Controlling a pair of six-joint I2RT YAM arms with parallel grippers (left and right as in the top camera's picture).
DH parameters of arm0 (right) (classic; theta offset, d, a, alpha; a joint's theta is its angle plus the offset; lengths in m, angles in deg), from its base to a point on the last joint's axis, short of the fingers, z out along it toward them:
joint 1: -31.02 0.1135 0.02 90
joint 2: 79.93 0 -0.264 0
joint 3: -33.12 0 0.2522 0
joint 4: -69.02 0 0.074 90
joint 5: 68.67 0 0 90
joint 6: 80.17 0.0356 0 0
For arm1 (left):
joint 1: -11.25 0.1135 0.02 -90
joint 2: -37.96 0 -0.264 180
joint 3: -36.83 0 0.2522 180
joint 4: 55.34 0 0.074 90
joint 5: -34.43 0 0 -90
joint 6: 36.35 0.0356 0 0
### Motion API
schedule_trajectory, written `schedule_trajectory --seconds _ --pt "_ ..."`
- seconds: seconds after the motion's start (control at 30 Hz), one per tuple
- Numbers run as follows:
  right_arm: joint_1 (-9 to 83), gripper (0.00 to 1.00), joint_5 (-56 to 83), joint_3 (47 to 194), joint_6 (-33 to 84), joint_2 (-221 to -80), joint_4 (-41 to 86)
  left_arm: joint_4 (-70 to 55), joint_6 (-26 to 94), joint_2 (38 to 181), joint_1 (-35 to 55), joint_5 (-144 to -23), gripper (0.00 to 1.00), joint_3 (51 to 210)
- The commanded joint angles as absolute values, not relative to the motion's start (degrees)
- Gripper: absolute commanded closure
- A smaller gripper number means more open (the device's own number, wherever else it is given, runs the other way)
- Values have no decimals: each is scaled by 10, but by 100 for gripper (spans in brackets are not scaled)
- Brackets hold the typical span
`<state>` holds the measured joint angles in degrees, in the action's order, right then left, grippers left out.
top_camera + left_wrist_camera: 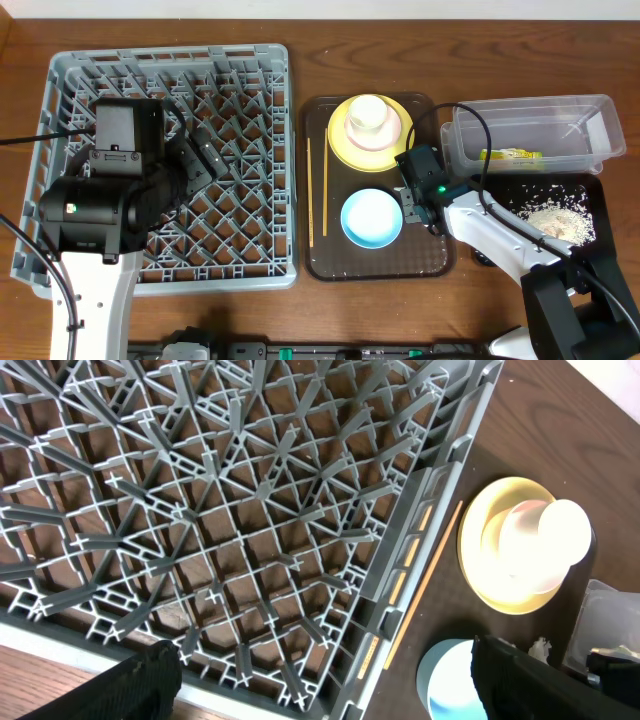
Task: Sort waste into correct bins and load items into the dishwasher rack
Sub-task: 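Grasp the white tissue on the brown tray with the right gripper, then carry the tissue into the clear plastic bin and release it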
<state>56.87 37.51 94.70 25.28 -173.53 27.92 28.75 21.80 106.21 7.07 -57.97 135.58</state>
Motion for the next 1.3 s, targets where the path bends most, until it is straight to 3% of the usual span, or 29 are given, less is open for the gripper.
schedule_trajectory --seconds 0.0,0.1,0.13,0.57,0.97,1.27 --pt "564 78 374 943 254 -1739 281 289 221 1064 73 -575 6 1358" --pt "564 97 374 944 254 -1739 281 288 221 1064 73 -575 6 1358" --pt "564 99 374 945 254 -1738 281 288 221 1064 73 -575 6 1358" --pt "518 99 388 1089 235 -1598 217 289 221 1064 73 -575 6 1358" --pt "295 99 449 1104 262 -1584 240 288 221 1064 73 -575 6 1358" --pt "182 99 283 1104 267 -1673 307 288 221 1064 73 -575 6 1358"
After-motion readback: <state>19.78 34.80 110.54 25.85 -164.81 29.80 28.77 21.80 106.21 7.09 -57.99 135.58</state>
